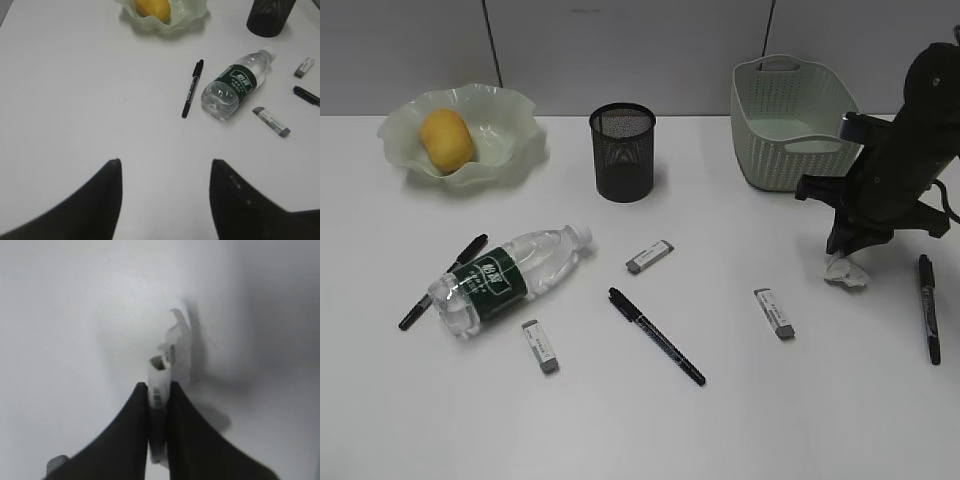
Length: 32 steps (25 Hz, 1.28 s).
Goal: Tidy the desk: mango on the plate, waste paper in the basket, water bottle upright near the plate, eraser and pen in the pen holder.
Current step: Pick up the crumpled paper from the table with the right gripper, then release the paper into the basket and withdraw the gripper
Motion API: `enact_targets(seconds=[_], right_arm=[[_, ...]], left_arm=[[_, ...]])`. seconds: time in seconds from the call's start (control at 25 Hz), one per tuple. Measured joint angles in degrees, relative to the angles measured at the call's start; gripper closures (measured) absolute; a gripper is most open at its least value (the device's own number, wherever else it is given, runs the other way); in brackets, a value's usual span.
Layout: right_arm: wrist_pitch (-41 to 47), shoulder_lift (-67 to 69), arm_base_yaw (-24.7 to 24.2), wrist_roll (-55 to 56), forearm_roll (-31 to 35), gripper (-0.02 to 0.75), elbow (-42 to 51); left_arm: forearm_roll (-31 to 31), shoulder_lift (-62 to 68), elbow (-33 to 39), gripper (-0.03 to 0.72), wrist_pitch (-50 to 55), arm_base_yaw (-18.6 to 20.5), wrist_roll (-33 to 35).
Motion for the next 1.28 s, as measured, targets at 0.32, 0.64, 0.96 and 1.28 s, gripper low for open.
enact_targets(seconds=[0.32, 0.64, 0.96, 1.28], right_arm=[[10.2, -2.4, 0.0, -4.9, 0.0, 0.681, -4.4], [12.4, -7.9, 0.0, -7.0, 0.0, 0.683, -19.6], [-8.2, -7.4, 0.0, -7.1, 0.0, 0.683, -24.6], [-18.7, 1.7, 0.0, -7.1, 0.1, 0.668, -24.7]], left_arm=[[0.0, 0.0, 0.0, 0.264, 0.0, 0.0, 0.0], [-0.1, 0.0, 0.0, 0.264, 0.0, 0.0, 0.0], [-0.1, 0.0, 0.0, 0.270, 0.0, 0.0, 0.0], [-0.1, 0.0, 0.0, 0.274, 0.0, 0.0, 0.0]])
